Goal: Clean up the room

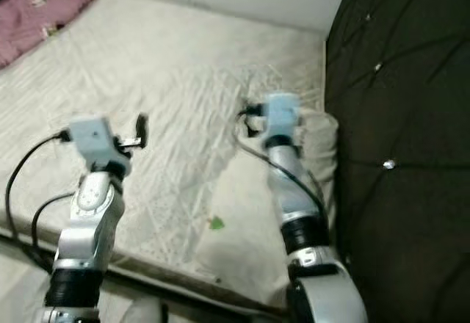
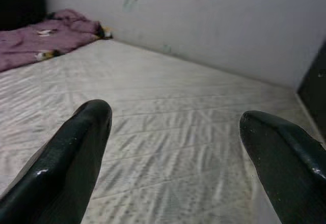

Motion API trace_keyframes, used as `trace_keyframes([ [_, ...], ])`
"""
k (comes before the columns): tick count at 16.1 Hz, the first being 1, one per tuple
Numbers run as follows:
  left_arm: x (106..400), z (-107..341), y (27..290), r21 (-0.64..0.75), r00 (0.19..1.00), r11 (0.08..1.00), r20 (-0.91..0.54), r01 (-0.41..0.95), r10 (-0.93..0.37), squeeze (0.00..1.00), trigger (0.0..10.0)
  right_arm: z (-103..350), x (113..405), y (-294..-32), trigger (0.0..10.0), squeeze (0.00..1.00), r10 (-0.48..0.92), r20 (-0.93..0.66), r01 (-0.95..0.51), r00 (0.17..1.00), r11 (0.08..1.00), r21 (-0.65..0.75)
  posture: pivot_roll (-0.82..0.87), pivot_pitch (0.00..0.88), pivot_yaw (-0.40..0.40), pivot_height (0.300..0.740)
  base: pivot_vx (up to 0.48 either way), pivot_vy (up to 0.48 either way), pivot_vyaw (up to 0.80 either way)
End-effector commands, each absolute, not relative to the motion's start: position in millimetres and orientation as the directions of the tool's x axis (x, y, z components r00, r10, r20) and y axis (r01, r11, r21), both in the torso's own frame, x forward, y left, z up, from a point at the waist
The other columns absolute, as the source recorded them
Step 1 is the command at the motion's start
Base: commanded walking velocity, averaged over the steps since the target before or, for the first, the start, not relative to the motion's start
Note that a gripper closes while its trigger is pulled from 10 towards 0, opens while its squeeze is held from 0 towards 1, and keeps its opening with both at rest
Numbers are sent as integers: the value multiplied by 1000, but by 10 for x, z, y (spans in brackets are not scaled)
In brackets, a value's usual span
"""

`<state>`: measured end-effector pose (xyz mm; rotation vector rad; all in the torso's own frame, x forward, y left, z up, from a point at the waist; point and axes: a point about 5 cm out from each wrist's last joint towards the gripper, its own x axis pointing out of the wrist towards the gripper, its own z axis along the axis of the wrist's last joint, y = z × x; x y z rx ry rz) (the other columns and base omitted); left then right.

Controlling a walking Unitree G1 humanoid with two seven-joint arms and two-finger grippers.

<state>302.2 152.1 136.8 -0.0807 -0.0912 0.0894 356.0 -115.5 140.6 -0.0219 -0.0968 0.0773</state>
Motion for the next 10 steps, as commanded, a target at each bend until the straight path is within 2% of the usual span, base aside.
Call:
trace_keyframes([
  [1,3006,1341,1583,-90,991,991,81,-101,109,0,10000,1440,3569,-1038,10000,0,110,106,-107,988,994,-31,86,0,-47,740,0,0,0],
  [7,2993,1327,1583,-127,992,988,76,-87,97,0,10000,1400,3578,-1026,10000,0,111,79,-110,991,994,-26,86,0,-46,740,0,0,0],
  [10,2999,1318,1602,-155,992,984,72,-92,104,0,10000,1195,3581,-1044,10000,0,89,-67,-86,994,995,40,85,0,-48,740,0,0,0],
])
